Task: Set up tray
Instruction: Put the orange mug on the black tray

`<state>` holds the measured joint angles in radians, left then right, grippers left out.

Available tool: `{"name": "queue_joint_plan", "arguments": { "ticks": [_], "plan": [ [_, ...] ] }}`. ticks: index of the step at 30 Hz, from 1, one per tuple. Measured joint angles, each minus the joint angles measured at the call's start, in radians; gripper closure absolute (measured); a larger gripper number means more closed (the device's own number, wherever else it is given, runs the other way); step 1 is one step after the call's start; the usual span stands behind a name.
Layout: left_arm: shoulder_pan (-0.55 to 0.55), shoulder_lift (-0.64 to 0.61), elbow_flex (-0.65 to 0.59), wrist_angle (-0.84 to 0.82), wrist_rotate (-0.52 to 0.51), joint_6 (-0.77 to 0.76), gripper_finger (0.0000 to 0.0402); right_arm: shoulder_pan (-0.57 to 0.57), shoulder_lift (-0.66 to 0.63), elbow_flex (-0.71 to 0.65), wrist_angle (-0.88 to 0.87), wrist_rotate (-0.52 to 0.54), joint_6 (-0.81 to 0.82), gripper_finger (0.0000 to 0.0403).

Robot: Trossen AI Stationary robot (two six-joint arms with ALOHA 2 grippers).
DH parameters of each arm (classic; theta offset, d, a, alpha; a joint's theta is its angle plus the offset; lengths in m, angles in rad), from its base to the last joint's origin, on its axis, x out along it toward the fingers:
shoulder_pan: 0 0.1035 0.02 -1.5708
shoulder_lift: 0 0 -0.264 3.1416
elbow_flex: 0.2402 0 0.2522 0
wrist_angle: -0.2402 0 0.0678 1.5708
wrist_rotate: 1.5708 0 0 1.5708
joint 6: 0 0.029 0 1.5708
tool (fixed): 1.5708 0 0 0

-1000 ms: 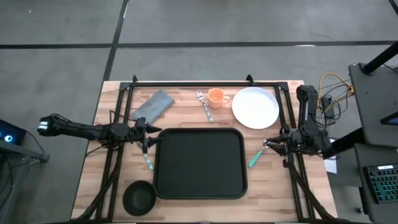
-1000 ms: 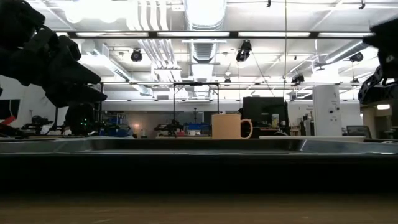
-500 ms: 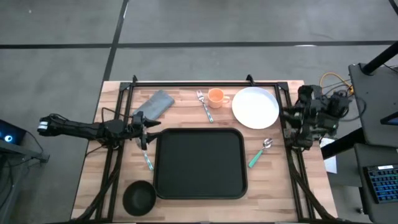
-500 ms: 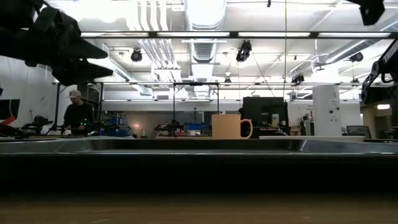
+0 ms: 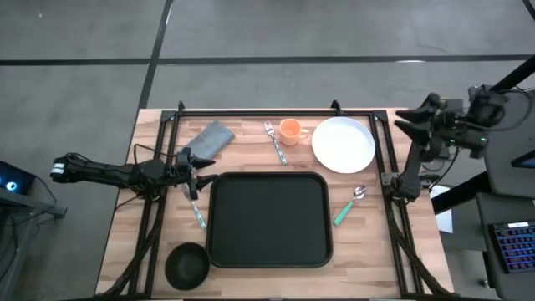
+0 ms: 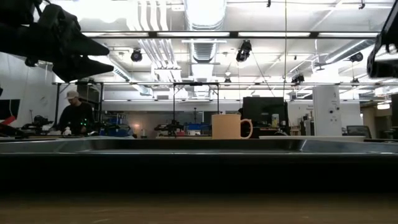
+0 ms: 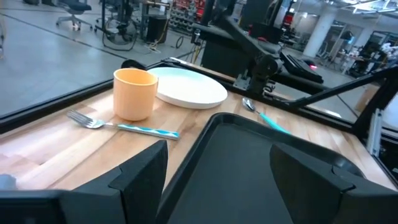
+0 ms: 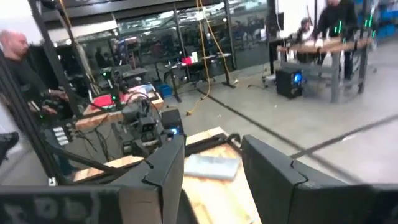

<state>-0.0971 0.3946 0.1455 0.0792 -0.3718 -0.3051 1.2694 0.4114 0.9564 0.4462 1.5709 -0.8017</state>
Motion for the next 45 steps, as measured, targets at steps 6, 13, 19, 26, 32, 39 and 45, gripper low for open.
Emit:
{"name": "queue_joint_plan", "arguments": {
  "ticks": [6, 13, 19, 26, 32, 39, 45],
  "plan": [
    [0.000, 0.000, 0.000, 0.000, -0.003, 0.000, 0.0140, -0.162, 0.187, 0.187, -0.008, 0.000, -0.013, 0.0254],
    [0.000, 0.000, -0.001, 0.000, -0.003, -0.003, 0.0140, -0.394, 0.322, 0.168, -0.103, 0.000, 0.073, 0.0254],
    [0.000, 0.000, -0.002, 0.000, -0.003, -0.015, 0.0140, -0.641, 0.403, 0.089, -0.102, 0.000, 0.246, 0.0254],
    [0.000, 0.027, -0.004, 0.000, -0.003, -0.033, 0.0140, -0.958, 0.543, -0.049, -0.103, 0.000, 0.479, 0.0254],
    [0.000, 0.087, -0.005, 0.000, -0.003, -0.079, 0.0140, -1.093, 0.765, -0.080, -0.096, -0.050, 0.511, 0.0254],
    [0.000, 0.178, -0.005, 0.000, -0.002, -0.127, 0.0140, -1.205, 0.953, 0.093, -0.430, -0.367, 0.980, 0.0254],
    [0.000, 0.240, -0.004, 0.015, -0.002, -0.132, 0.0140, -1.478, 1.134, 0.322, -1.063, -0.679, 1.438, 0.0254]
  ]
}}
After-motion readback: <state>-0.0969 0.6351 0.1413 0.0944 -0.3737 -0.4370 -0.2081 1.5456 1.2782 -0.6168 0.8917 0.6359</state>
